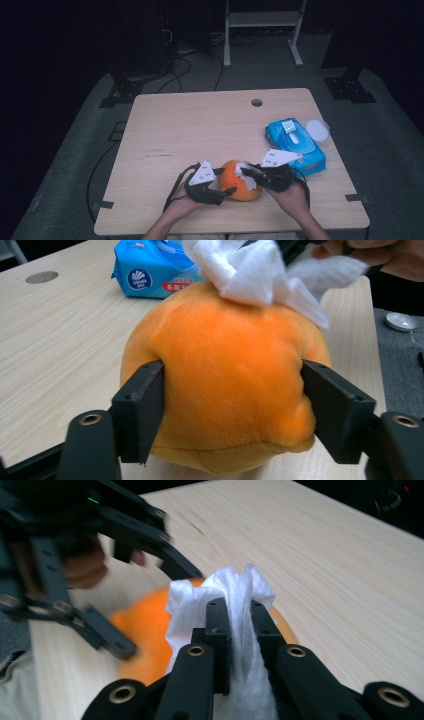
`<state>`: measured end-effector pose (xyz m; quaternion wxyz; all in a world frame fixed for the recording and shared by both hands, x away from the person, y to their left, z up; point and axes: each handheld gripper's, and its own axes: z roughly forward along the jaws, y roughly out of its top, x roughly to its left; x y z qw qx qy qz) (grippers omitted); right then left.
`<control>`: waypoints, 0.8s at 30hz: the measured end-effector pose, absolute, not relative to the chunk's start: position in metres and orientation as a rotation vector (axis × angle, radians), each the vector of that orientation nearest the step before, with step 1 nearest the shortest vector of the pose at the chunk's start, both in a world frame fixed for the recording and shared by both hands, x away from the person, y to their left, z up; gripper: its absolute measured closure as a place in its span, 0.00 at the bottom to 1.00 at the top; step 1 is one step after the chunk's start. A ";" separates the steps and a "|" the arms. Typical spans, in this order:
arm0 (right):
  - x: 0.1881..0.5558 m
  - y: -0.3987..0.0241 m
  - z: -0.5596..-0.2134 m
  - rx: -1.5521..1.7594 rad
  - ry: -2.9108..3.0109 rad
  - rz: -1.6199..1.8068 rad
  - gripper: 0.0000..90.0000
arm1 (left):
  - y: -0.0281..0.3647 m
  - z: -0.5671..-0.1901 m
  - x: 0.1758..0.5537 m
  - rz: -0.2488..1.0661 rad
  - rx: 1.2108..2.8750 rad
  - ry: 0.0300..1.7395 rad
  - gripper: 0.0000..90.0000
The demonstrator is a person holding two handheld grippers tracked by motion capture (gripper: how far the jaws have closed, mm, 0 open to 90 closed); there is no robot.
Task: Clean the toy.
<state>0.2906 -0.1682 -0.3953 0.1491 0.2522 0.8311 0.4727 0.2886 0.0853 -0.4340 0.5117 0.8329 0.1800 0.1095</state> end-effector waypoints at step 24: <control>0.287 -0.168 -0.398 0.697 2.386 1.301 0.91 | 0.083 -0.443 0.289 0.263 2.077 0.455 0.27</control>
